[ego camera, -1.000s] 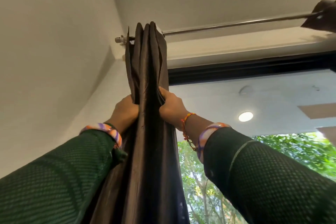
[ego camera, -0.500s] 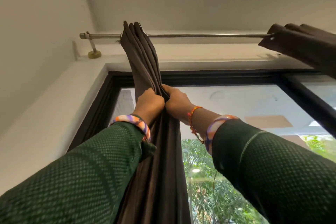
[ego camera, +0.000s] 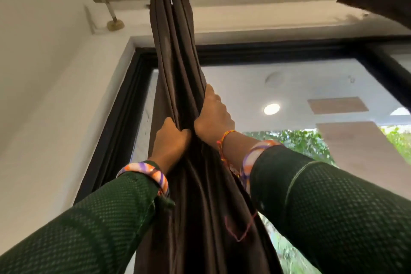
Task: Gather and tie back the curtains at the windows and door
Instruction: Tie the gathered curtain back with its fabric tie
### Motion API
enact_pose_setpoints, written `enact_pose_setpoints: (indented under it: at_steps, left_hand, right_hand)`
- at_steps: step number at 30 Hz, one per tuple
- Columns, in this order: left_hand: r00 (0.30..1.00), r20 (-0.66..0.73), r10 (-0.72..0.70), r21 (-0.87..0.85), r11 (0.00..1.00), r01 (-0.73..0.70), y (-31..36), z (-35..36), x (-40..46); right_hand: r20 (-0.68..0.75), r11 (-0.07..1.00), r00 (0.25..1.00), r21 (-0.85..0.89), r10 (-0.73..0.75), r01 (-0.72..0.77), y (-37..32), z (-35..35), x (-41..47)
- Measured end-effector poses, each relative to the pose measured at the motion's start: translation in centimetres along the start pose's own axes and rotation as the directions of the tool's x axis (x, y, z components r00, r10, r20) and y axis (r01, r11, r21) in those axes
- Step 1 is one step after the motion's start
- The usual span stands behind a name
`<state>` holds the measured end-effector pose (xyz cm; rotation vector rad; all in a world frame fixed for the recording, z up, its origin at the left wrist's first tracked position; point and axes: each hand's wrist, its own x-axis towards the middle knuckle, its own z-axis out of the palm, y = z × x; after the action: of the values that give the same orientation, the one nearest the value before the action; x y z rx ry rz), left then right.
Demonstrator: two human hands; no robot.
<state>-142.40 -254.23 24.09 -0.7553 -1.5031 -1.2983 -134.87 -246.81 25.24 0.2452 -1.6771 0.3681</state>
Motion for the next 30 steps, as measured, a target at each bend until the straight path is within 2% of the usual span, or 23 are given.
enact_pose_setpoints:
  at_steps: [3,6,9,11,14,19,22,25,28,30]
  left_hand:
    - [0.999,-0.028,-0.033,0.124,0.992,0.036,-3.7,-0.8,-2.5]
    - [0.994,-0.106,-0.027,0.354,0.933,0.063,-5.2,-2.7,-4.5]
    - [0.988,-0.106,0.110,0.611,0.791,-0.022,-6.3,-4.4,-6.8]
    - [0.972,-0.082,0.222,0.711,0.696,-0.100,-7.8,-5.0,-8.8]
    - [0.967,-0.081,0.243,0.724,0.681,-0.111,-10.3,-5.2,-12.8]
    - [0.991,-0.105,0.087,0.686,0.727,0.009,-14.1,-5.2,-20.7]
    - [0.995,-0.087,-0.056,0.672,0.734,0.100,-15.7,-5.7,-24.2]
    - [0.987,-0.113,-0.112,0.647,0.746,0.159,-16.4,-6.9,-26.5]
    - [0.974,-0.149,-0.174,0.582,0.781,0.228,-16.7,-8.7,-27.8]
    - [0.979,-0.142,-0.144,0.578,0.791,0.200,-16.8,-10.3,-28.5]
  right_hand:
    - [0.096,0.999,0.995,-0.033,0.025,-0.022,0.9,3.3,-3.3]
    - [0.149,0.999,0.989,-0.031,0.010,-0.006,1.9,6.5,-7.1]
    - [0.170,0.998,0.985,-0.057,0.026,-0.017,2.5,9.2,-10.6]
    - [0.171,0.998,0.984,-0.059,0.039,-0.029,2.5,10.4,-12.8]
    - [0.204,0.996,0.975,-0.042,0.085,-0.078,2.3,11.4,-16.3]
    - [0.303,0.963,0.925,0.067,0.229,-0.260,2.1,12.3,-22.5]
    - [0.373,0.941,0.885,0.078,0.278,-0.329,1.9,12.7,-25.8]
    - [0.417,0.926,0.850,0.048,0.322,-0.374,1.6,12.6,-28.4]
    - [0.387,0.938,0.859,-0.044,0.334,-0.344,1.0,12.7,-30.4]
    - [0.259,0.963,0.929,-0.116,0.266,-0.243,0.4,12.9,-31.6]
